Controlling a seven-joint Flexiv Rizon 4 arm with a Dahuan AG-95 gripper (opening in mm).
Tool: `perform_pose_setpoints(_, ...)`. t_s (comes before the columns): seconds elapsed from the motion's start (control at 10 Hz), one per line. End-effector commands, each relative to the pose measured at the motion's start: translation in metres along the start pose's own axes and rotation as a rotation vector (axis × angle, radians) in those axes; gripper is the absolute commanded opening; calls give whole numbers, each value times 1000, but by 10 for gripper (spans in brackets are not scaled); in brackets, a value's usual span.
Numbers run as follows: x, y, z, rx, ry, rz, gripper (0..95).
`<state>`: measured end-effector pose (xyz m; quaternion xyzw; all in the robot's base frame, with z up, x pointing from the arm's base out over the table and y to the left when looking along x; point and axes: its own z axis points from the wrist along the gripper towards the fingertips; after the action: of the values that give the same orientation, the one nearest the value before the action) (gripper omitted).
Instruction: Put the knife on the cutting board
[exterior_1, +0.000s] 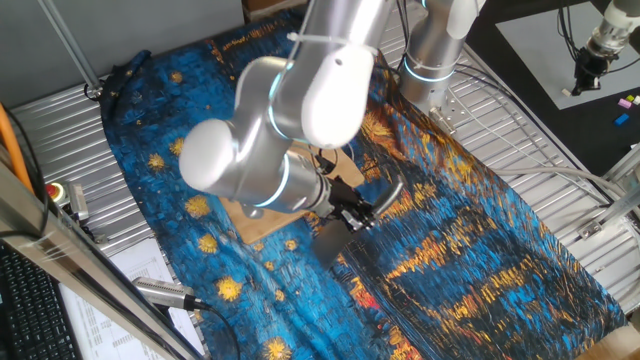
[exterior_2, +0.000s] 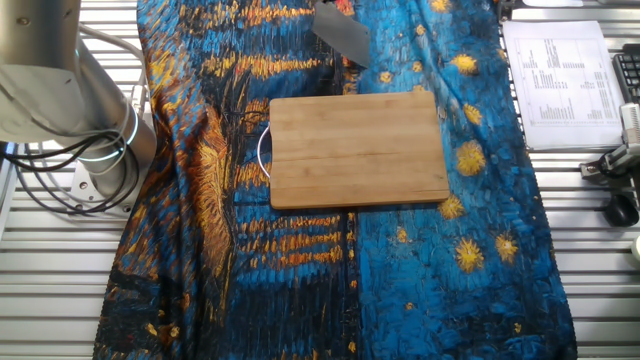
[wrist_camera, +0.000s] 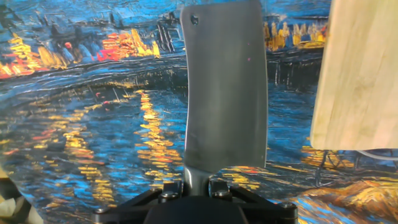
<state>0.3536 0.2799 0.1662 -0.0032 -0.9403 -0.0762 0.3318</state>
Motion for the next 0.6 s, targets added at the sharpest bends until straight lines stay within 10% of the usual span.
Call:
perform_pose_setpoints(0.1, 1, -2, -4, 1, 6, -2, 0)
perform_pose_setpoints(0.6, 8, -14, -22, -3, 14, -29, 0)
